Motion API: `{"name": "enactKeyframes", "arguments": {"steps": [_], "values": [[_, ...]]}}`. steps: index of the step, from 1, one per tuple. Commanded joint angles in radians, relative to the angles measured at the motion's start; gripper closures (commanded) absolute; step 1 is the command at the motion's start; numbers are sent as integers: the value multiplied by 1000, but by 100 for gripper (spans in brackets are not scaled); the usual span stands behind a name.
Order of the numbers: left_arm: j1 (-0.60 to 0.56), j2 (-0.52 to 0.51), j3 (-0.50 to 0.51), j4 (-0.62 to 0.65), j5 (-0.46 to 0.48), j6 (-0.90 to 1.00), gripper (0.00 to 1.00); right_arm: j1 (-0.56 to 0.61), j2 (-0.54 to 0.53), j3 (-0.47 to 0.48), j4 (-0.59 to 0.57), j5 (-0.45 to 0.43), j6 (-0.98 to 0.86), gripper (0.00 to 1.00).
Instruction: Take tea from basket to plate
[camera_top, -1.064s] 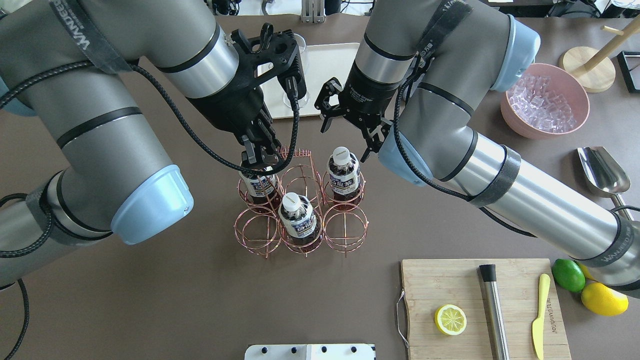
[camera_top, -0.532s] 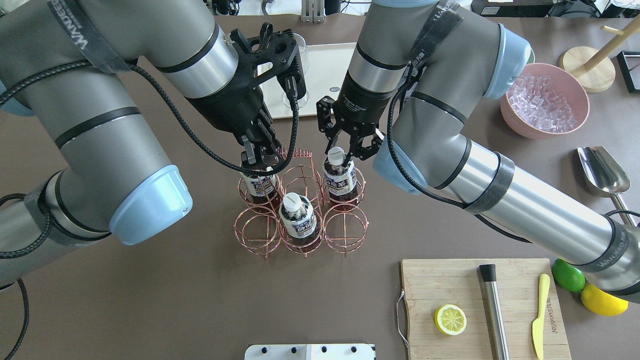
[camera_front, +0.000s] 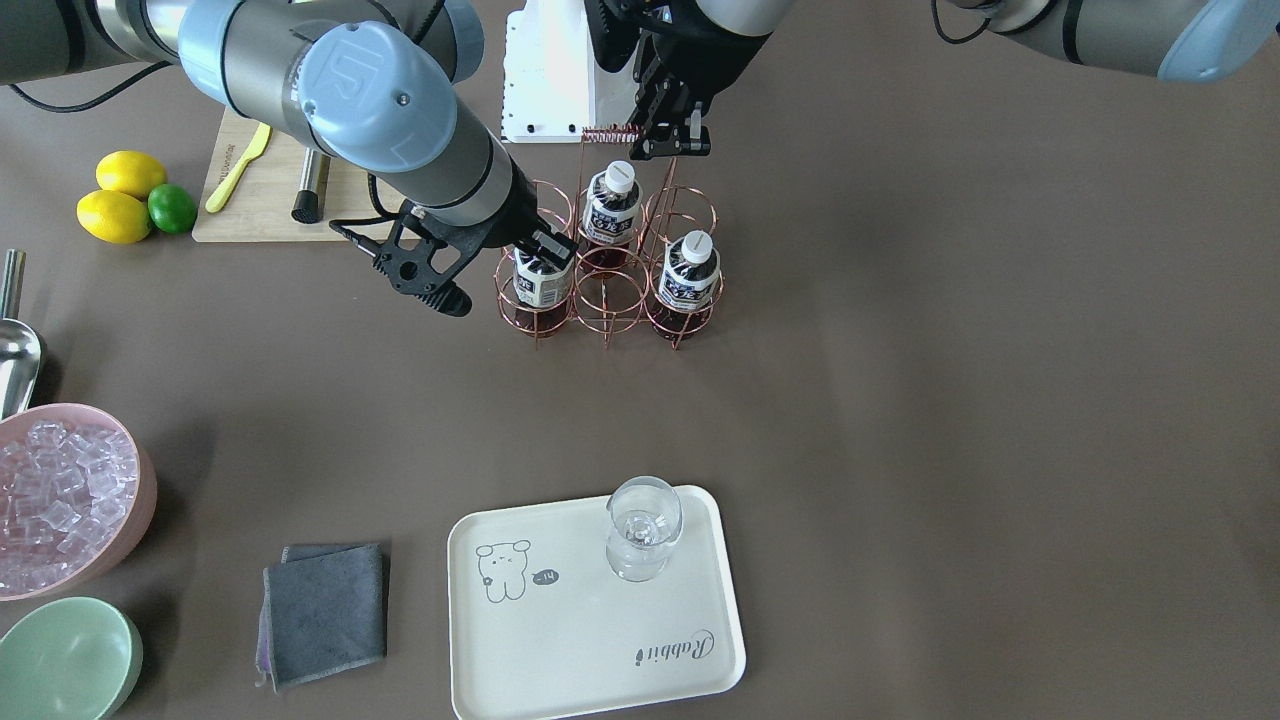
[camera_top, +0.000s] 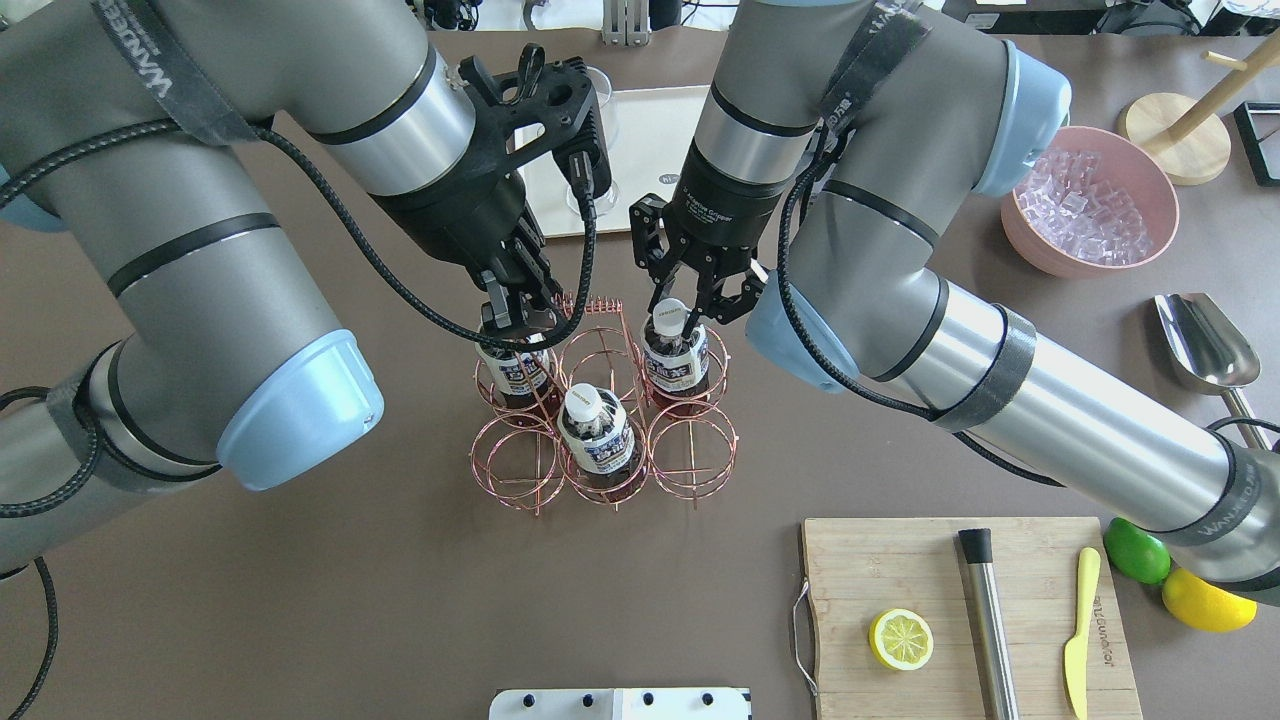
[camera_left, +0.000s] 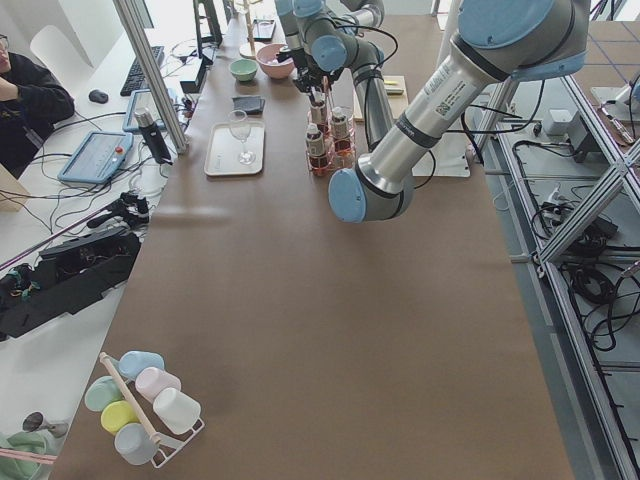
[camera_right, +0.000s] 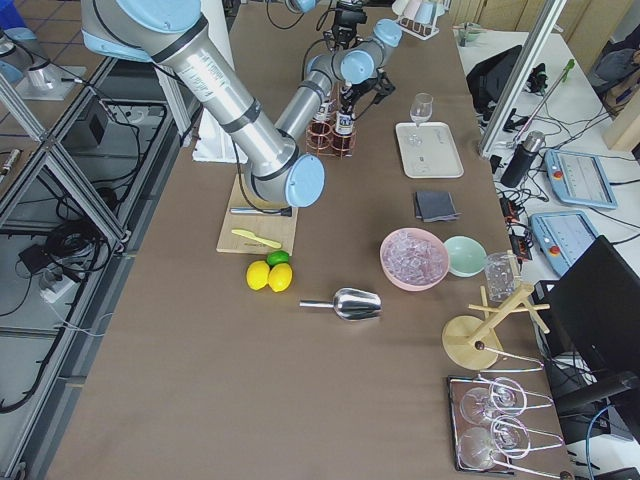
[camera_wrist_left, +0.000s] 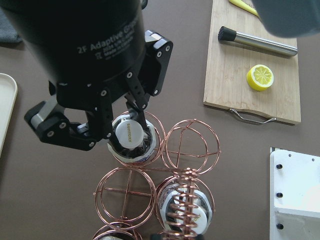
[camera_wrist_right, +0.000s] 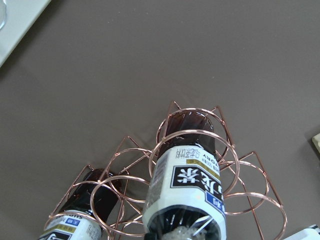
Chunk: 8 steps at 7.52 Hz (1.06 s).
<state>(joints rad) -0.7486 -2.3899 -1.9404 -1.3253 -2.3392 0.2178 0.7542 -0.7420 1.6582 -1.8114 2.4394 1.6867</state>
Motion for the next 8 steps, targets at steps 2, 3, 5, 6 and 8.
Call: {"name": "enactKeyframes", "arguments": {"steps": [2, 3, 5, 6, 8], "values": [[0, 0, 1, 0, 0, 0, 100, 104, 12, 80, -83, 113, -2, 100], [2, 0, 1, 0, 0, 0, 100, 158, 29, 71, -85, 163, -1, 100], [0, 0, -2, 0, 0, 0, 100, 273, 88, 14, -85, 254, -2, 100], [-8, 0, -3, 0, -2, 0, 100, 307, 160, -83, -85, 262, -4, 100], [-15, -2, -5, 0, -5, 0, 100, 341, 234, -260, -82, 251, -112, 100]]}}
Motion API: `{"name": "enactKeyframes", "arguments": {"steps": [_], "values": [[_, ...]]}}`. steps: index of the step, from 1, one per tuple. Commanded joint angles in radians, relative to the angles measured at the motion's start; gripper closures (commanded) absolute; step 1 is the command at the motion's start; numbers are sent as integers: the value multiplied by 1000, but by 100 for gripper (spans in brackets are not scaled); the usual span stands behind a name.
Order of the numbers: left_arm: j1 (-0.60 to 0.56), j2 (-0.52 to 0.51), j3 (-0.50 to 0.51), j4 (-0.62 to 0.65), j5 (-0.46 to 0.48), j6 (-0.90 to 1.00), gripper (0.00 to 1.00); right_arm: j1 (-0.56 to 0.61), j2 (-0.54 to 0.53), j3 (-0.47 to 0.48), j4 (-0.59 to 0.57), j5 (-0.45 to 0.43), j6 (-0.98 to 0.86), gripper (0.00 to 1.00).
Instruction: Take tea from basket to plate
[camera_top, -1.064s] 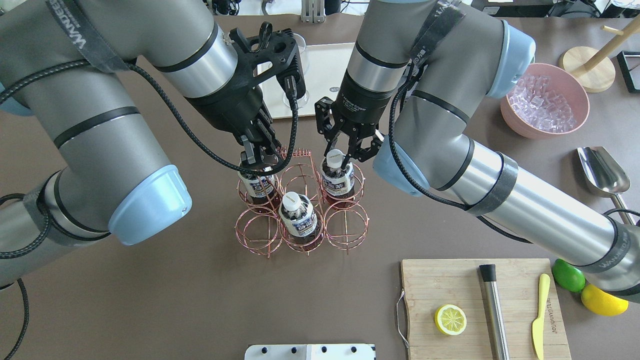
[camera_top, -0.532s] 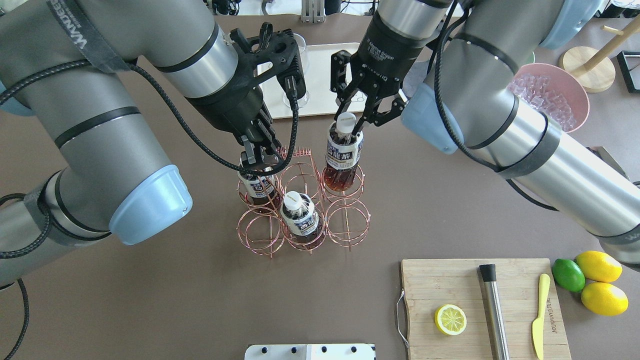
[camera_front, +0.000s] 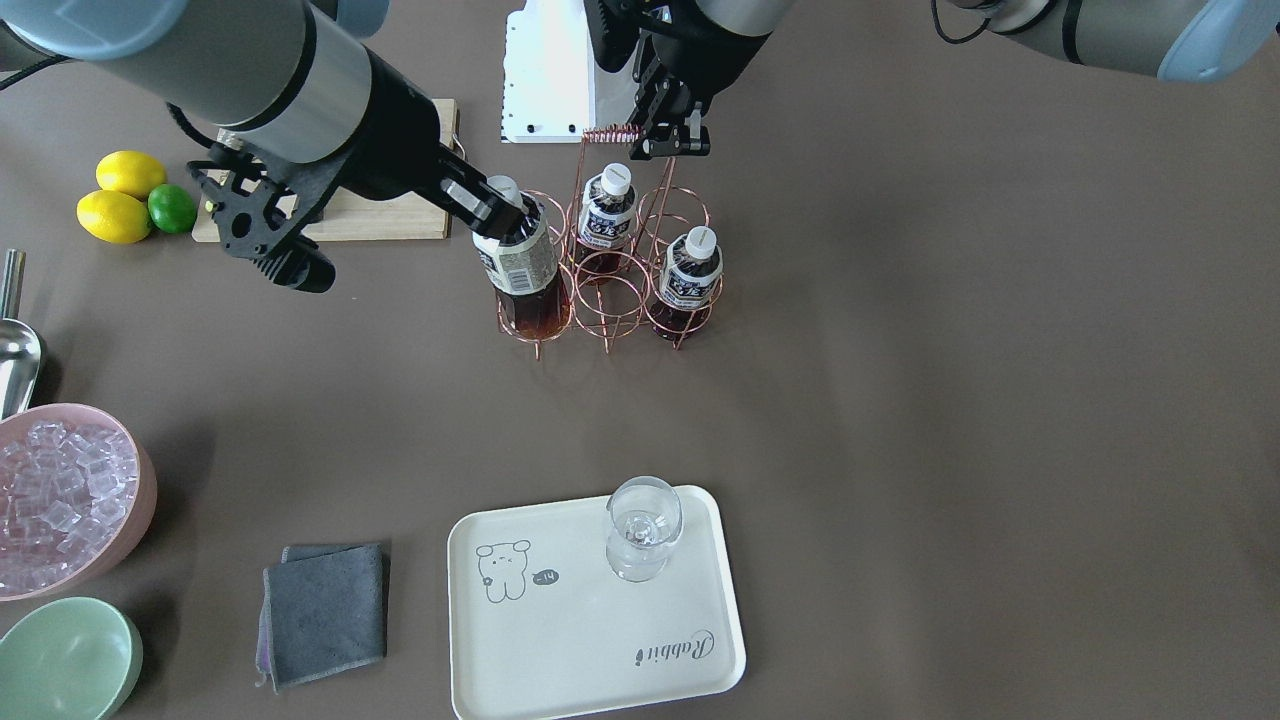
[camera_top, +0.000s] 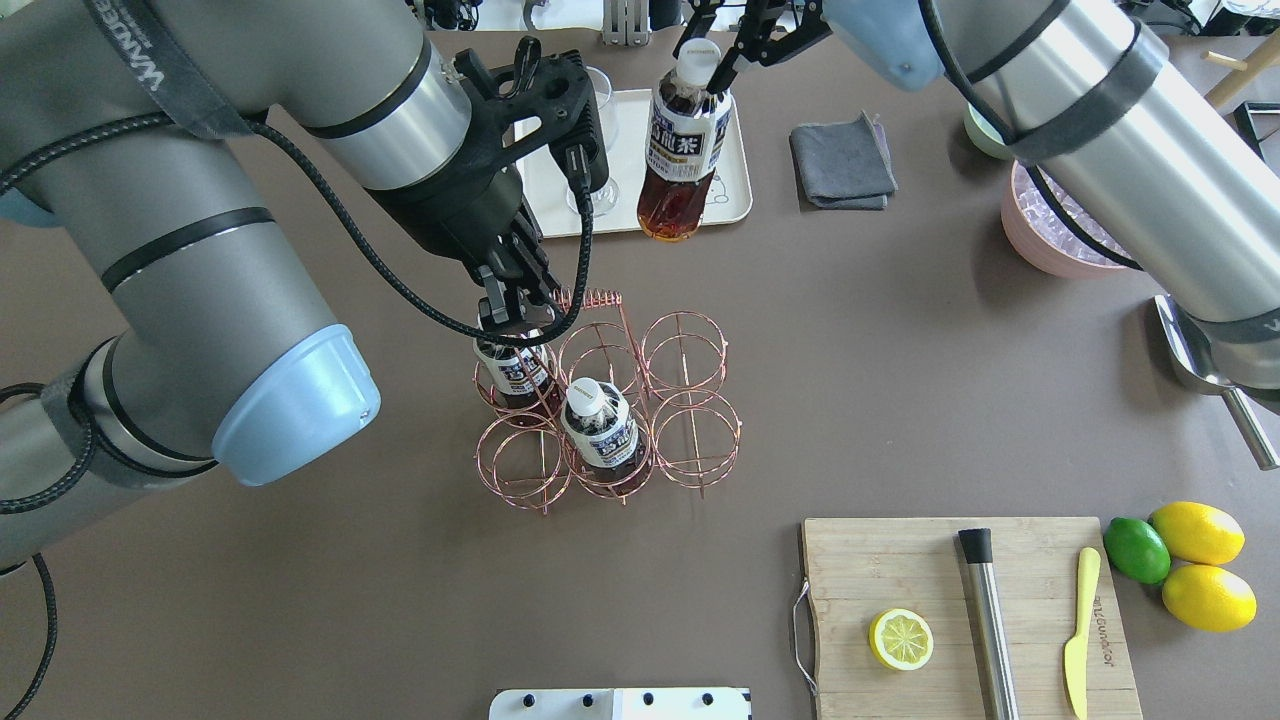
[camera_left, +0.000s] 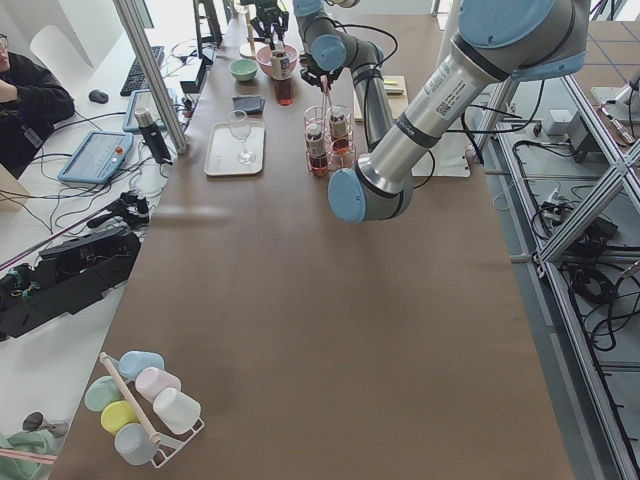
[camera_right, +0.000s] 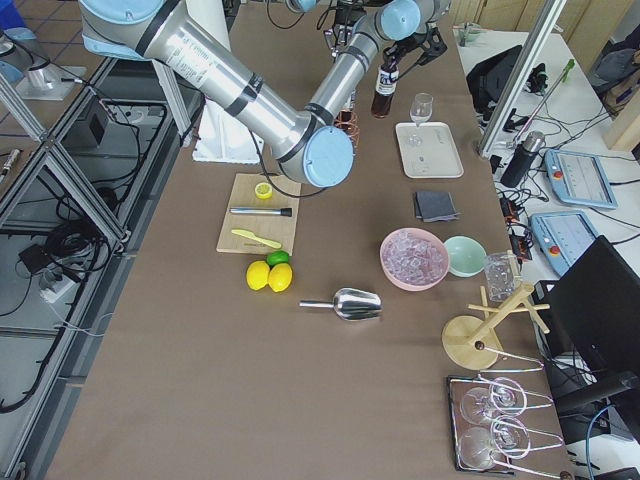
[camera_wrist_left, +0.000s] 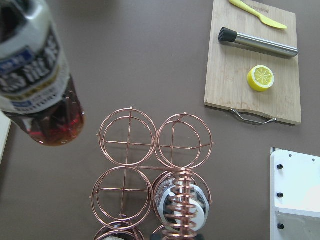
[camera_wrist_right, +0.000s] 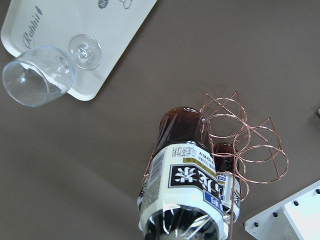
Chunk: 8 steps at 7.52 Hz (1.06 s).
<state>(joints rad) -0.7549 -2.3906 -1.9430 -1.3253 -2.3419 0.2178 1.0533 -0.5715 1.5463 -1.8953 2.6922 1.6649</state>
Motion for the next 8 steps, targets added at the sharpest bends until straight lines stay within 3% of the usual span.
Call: {"name": "enactKeyframes", "arguments": {"steps": [1, 3, 6, 8], "values": [[-17, -2, -11, 3, -2, 0, 100, 60, 64, -200, 5, -9, -158, 100], [-53, -5, -51, 12, -1, -2, 100, 73, 62, -300, 11, -43, -264, 100], [-107, 19, -138, 47, -45, -2, 100, 47, 55, -432, 142, -90, -292, 100], [-165, 62, -145, 48, -83, -2, 100, 36, 56, -492, 201, -120, -297, 100]]}}
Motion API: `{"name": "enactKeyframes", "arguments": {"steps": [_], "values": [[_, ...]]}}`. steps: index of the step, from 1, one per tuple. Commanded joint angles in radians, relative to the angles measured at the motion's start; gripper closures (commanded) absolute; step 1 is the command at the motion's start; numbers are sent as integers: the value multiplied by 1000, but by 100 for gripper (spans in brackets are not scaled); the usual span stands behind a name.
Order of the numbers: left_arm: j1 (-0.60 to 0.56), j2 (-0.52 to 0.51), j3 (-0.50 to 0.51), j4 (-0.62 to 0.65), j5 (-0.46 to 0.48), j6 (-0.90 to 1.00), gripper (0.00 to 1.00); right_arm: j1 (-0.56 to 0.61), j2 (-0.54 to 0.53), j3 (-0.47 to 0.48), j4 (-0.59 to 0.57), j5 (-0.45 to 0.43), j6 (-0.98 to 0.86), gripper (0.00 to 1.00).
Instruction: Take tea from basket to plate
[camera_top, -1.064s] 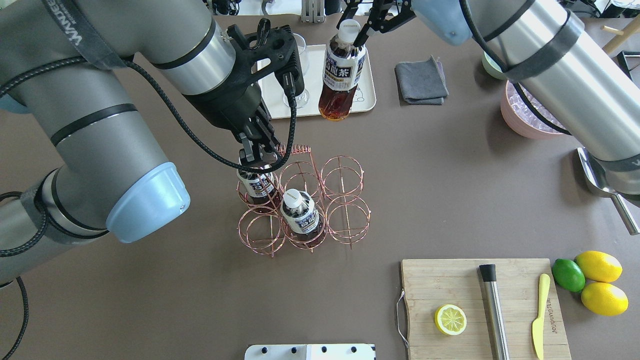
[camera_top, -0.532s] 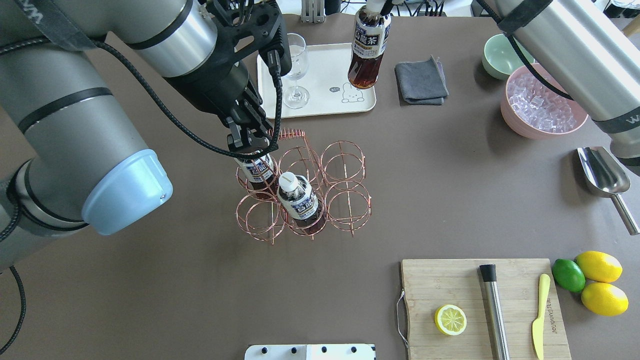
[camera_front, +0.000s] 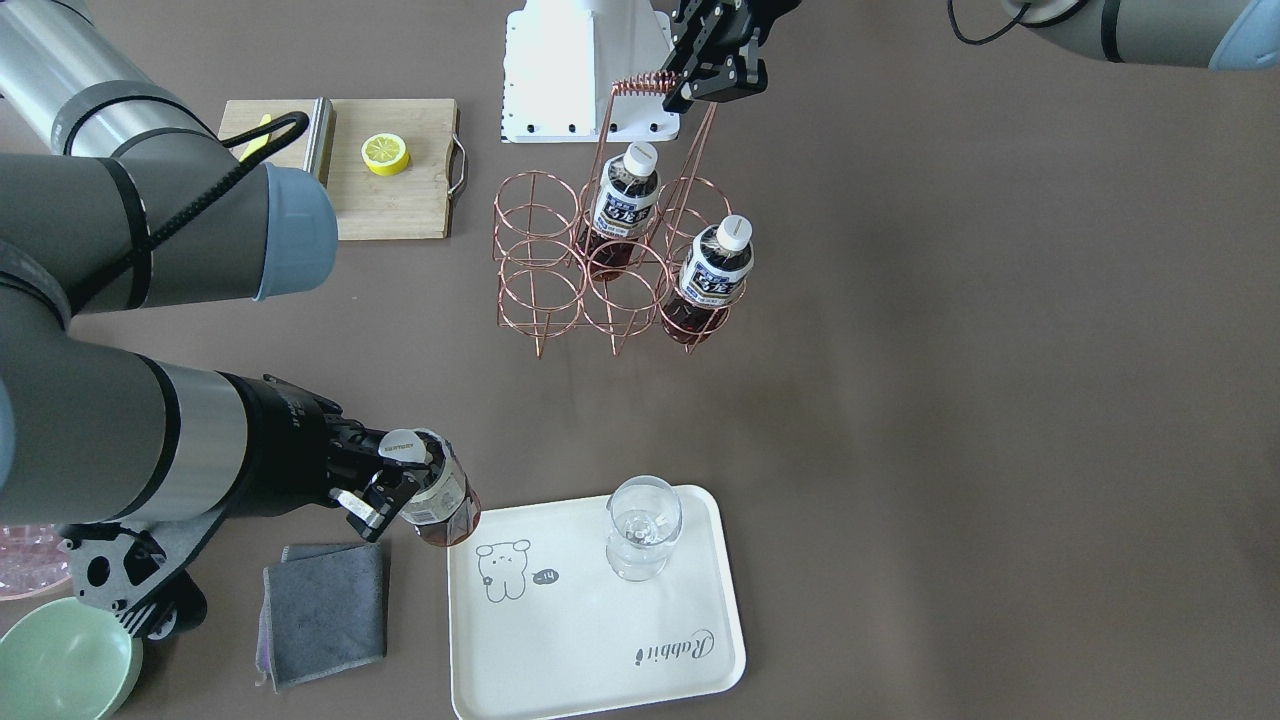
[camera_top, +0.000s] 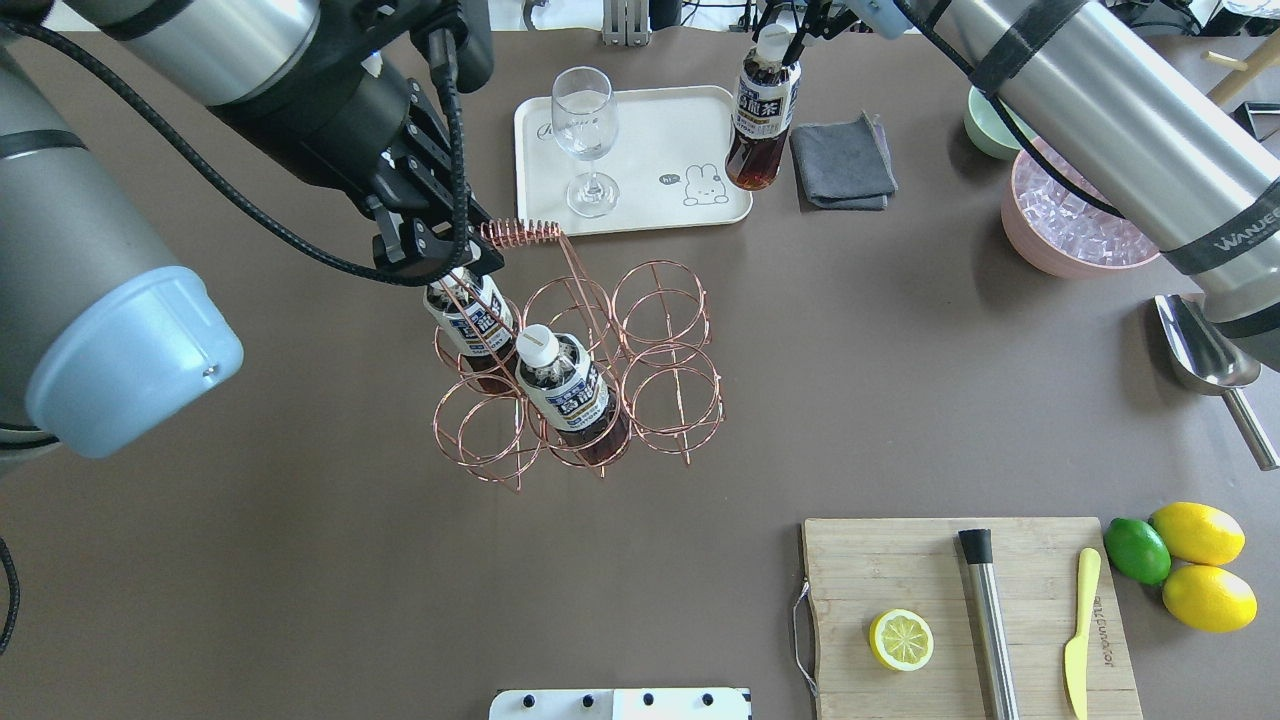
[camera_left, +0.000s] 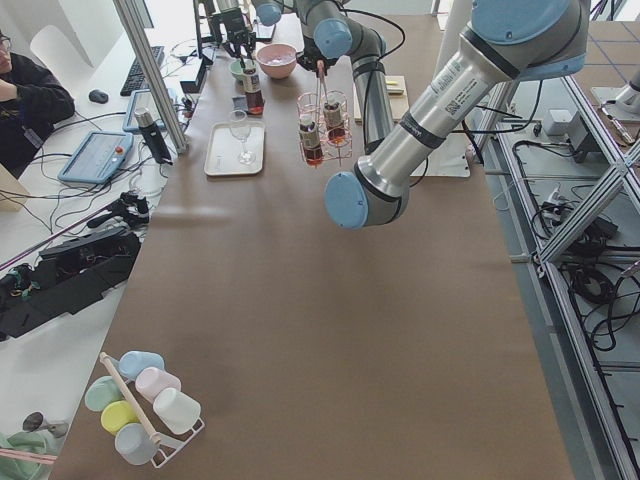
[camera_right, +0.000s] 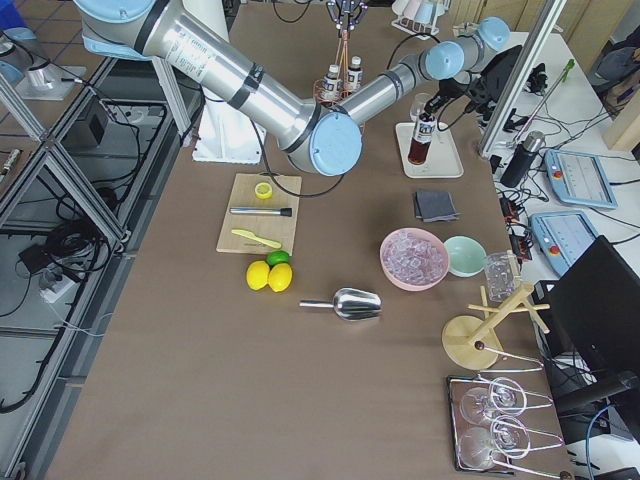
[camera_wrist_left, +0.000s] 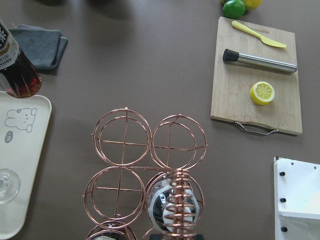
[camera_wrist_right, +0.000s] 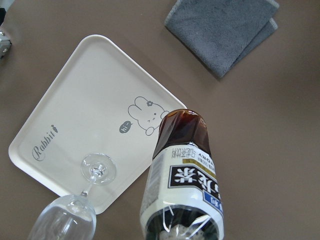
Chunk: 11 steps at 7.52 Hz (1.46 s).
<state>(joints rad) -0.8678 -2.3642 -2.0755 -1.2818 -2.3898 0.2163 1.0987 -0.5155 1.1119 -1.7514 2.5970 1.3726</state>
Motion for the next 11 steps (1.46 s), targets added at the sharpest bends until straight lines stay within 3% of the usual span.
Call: {"name": "enactKeyframes", "arguments": {"steps": [1, 5, 7, 10, 11], "values": [[-121, 64, -12, 2, -64, 2, 100, -14, 6, -88, 81, -40, -3, 100], [-371, 227, 1, 4, -100, 94, 100, -40, 58, -168, 234, -116, 17, 100], [-475, 258, 76, 4, -98, 184, 100, -86, 60, -173, 321, -164, 45, 100], [-526, 257, 182, 7, -83, 305, 100, -125, 74, -179, 380, -230, 54, 100], [-536, 249, 234, 6, -21, 374, 100, -125, 74, -179, 382, -232, 54, 100]]}}
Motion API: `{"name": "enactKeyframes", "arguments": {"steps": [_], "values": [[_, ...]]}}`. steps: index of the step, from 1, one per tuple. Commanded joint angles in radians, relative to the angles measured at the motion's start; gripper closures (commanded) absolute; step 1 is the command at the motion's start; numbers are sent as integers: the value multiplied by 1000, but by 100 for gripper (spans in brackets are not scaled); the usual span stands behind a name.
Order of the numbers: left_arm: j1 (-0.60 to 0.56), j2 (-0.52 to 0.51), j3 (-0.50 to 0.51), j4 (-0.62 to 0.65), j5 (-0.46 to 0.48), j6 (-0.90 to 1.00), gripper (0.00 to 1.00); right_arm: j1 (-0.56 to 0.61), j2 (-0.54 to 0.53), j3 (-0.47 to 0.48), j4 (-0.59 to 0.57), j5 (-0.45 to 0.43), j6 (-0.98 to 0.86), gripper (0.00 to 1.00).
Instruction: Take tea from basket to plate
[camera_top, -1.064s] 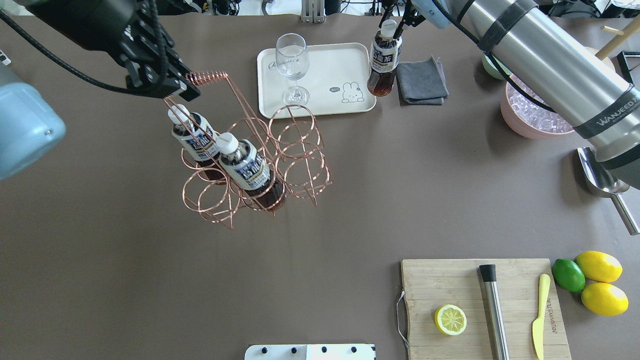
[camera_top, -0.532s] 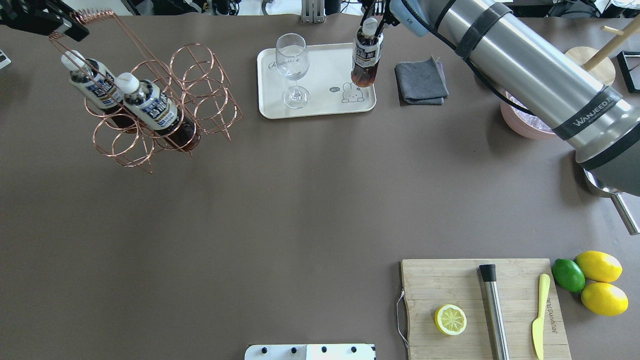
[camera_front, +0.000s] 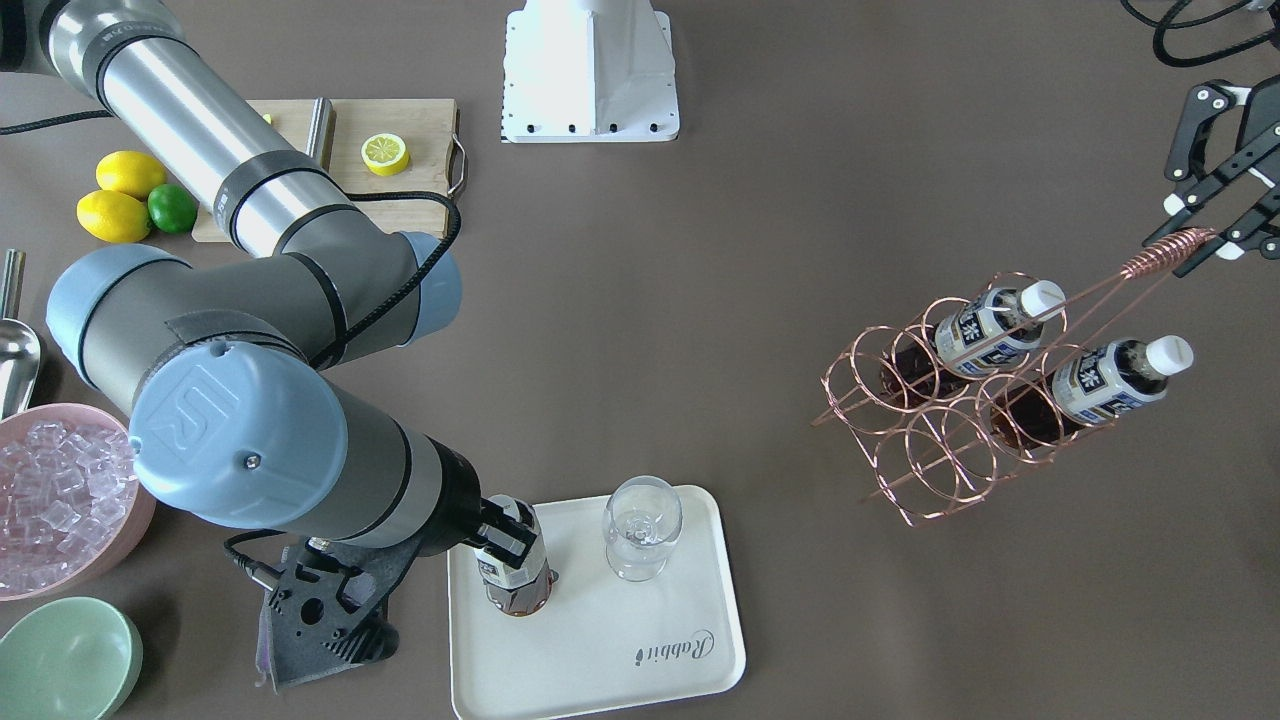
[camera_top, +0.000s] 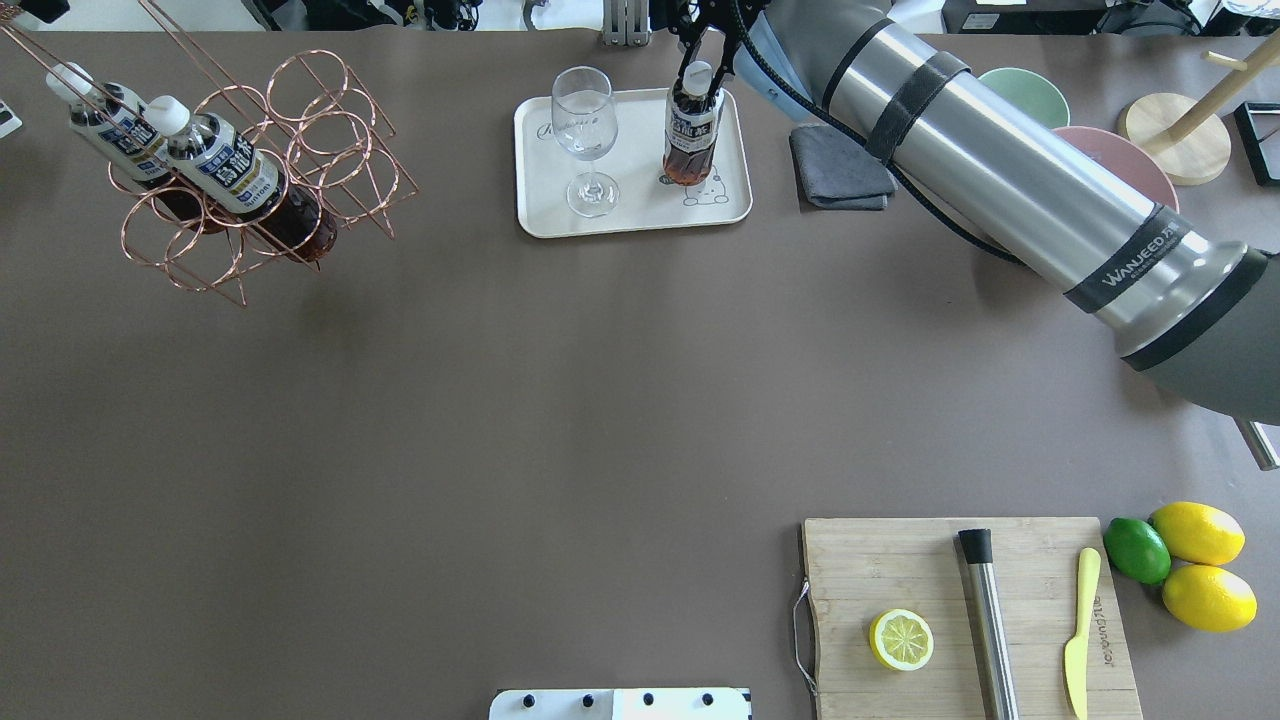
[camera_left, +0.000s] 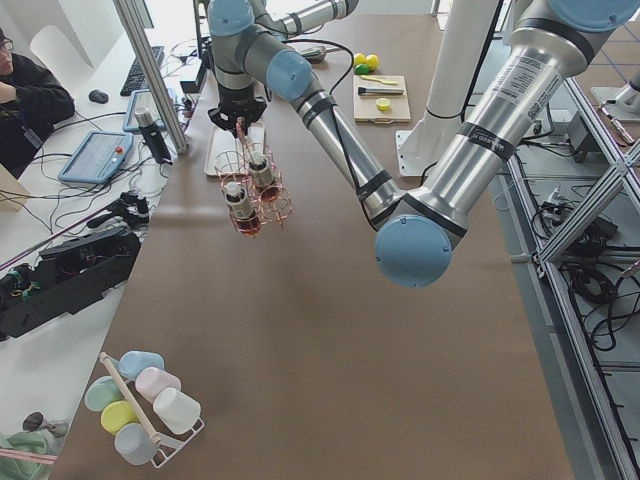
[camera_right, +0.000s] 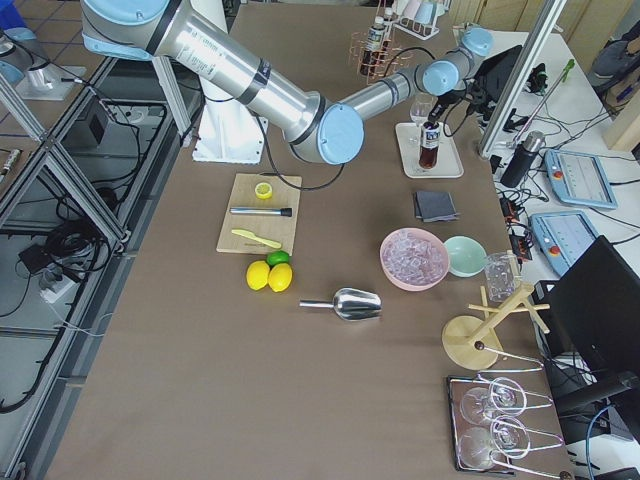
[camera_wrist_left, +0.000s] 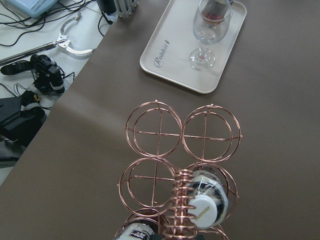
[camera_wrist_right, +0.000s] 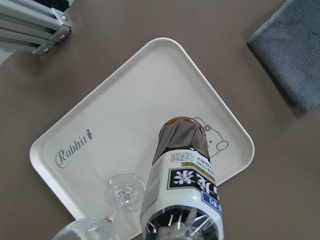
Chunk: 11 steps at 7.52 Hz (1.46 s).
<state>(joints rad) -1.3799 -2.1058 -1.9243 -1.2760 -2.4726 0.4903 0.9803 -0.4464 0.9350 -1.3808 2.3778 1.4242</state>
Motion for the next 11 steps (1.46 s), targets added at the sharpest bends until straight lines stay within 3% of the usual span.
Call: {"name": "enactKeyframes", "arguments": {"steps": [1, 4, 6, 9, 10, 11], "values": [[-25, -26, 118, 1, 136, 194, 100, -6, 5, -10, 14, -12, 1, 100], [-73, -30, 252, -2, 227, 472, 100, -3, 5, -16, 16, -14, 1, 1], [-73, -28, 265, -3, 275, 537, 100, -2, 5, -16, 14, -12, -1, 1], [-76, -40, 375, -43, 358, 692, 100, 5, 9, 7, 0, 4, -4, 0], [-79, -46, 414, -118, 392, 694, 100, 6, -15, 77, -53, 35, -24, 0], [-90, -62, 454, -143, 393, 689, 100, 6, -111, 238, -135, 28, -91, 0]]}}
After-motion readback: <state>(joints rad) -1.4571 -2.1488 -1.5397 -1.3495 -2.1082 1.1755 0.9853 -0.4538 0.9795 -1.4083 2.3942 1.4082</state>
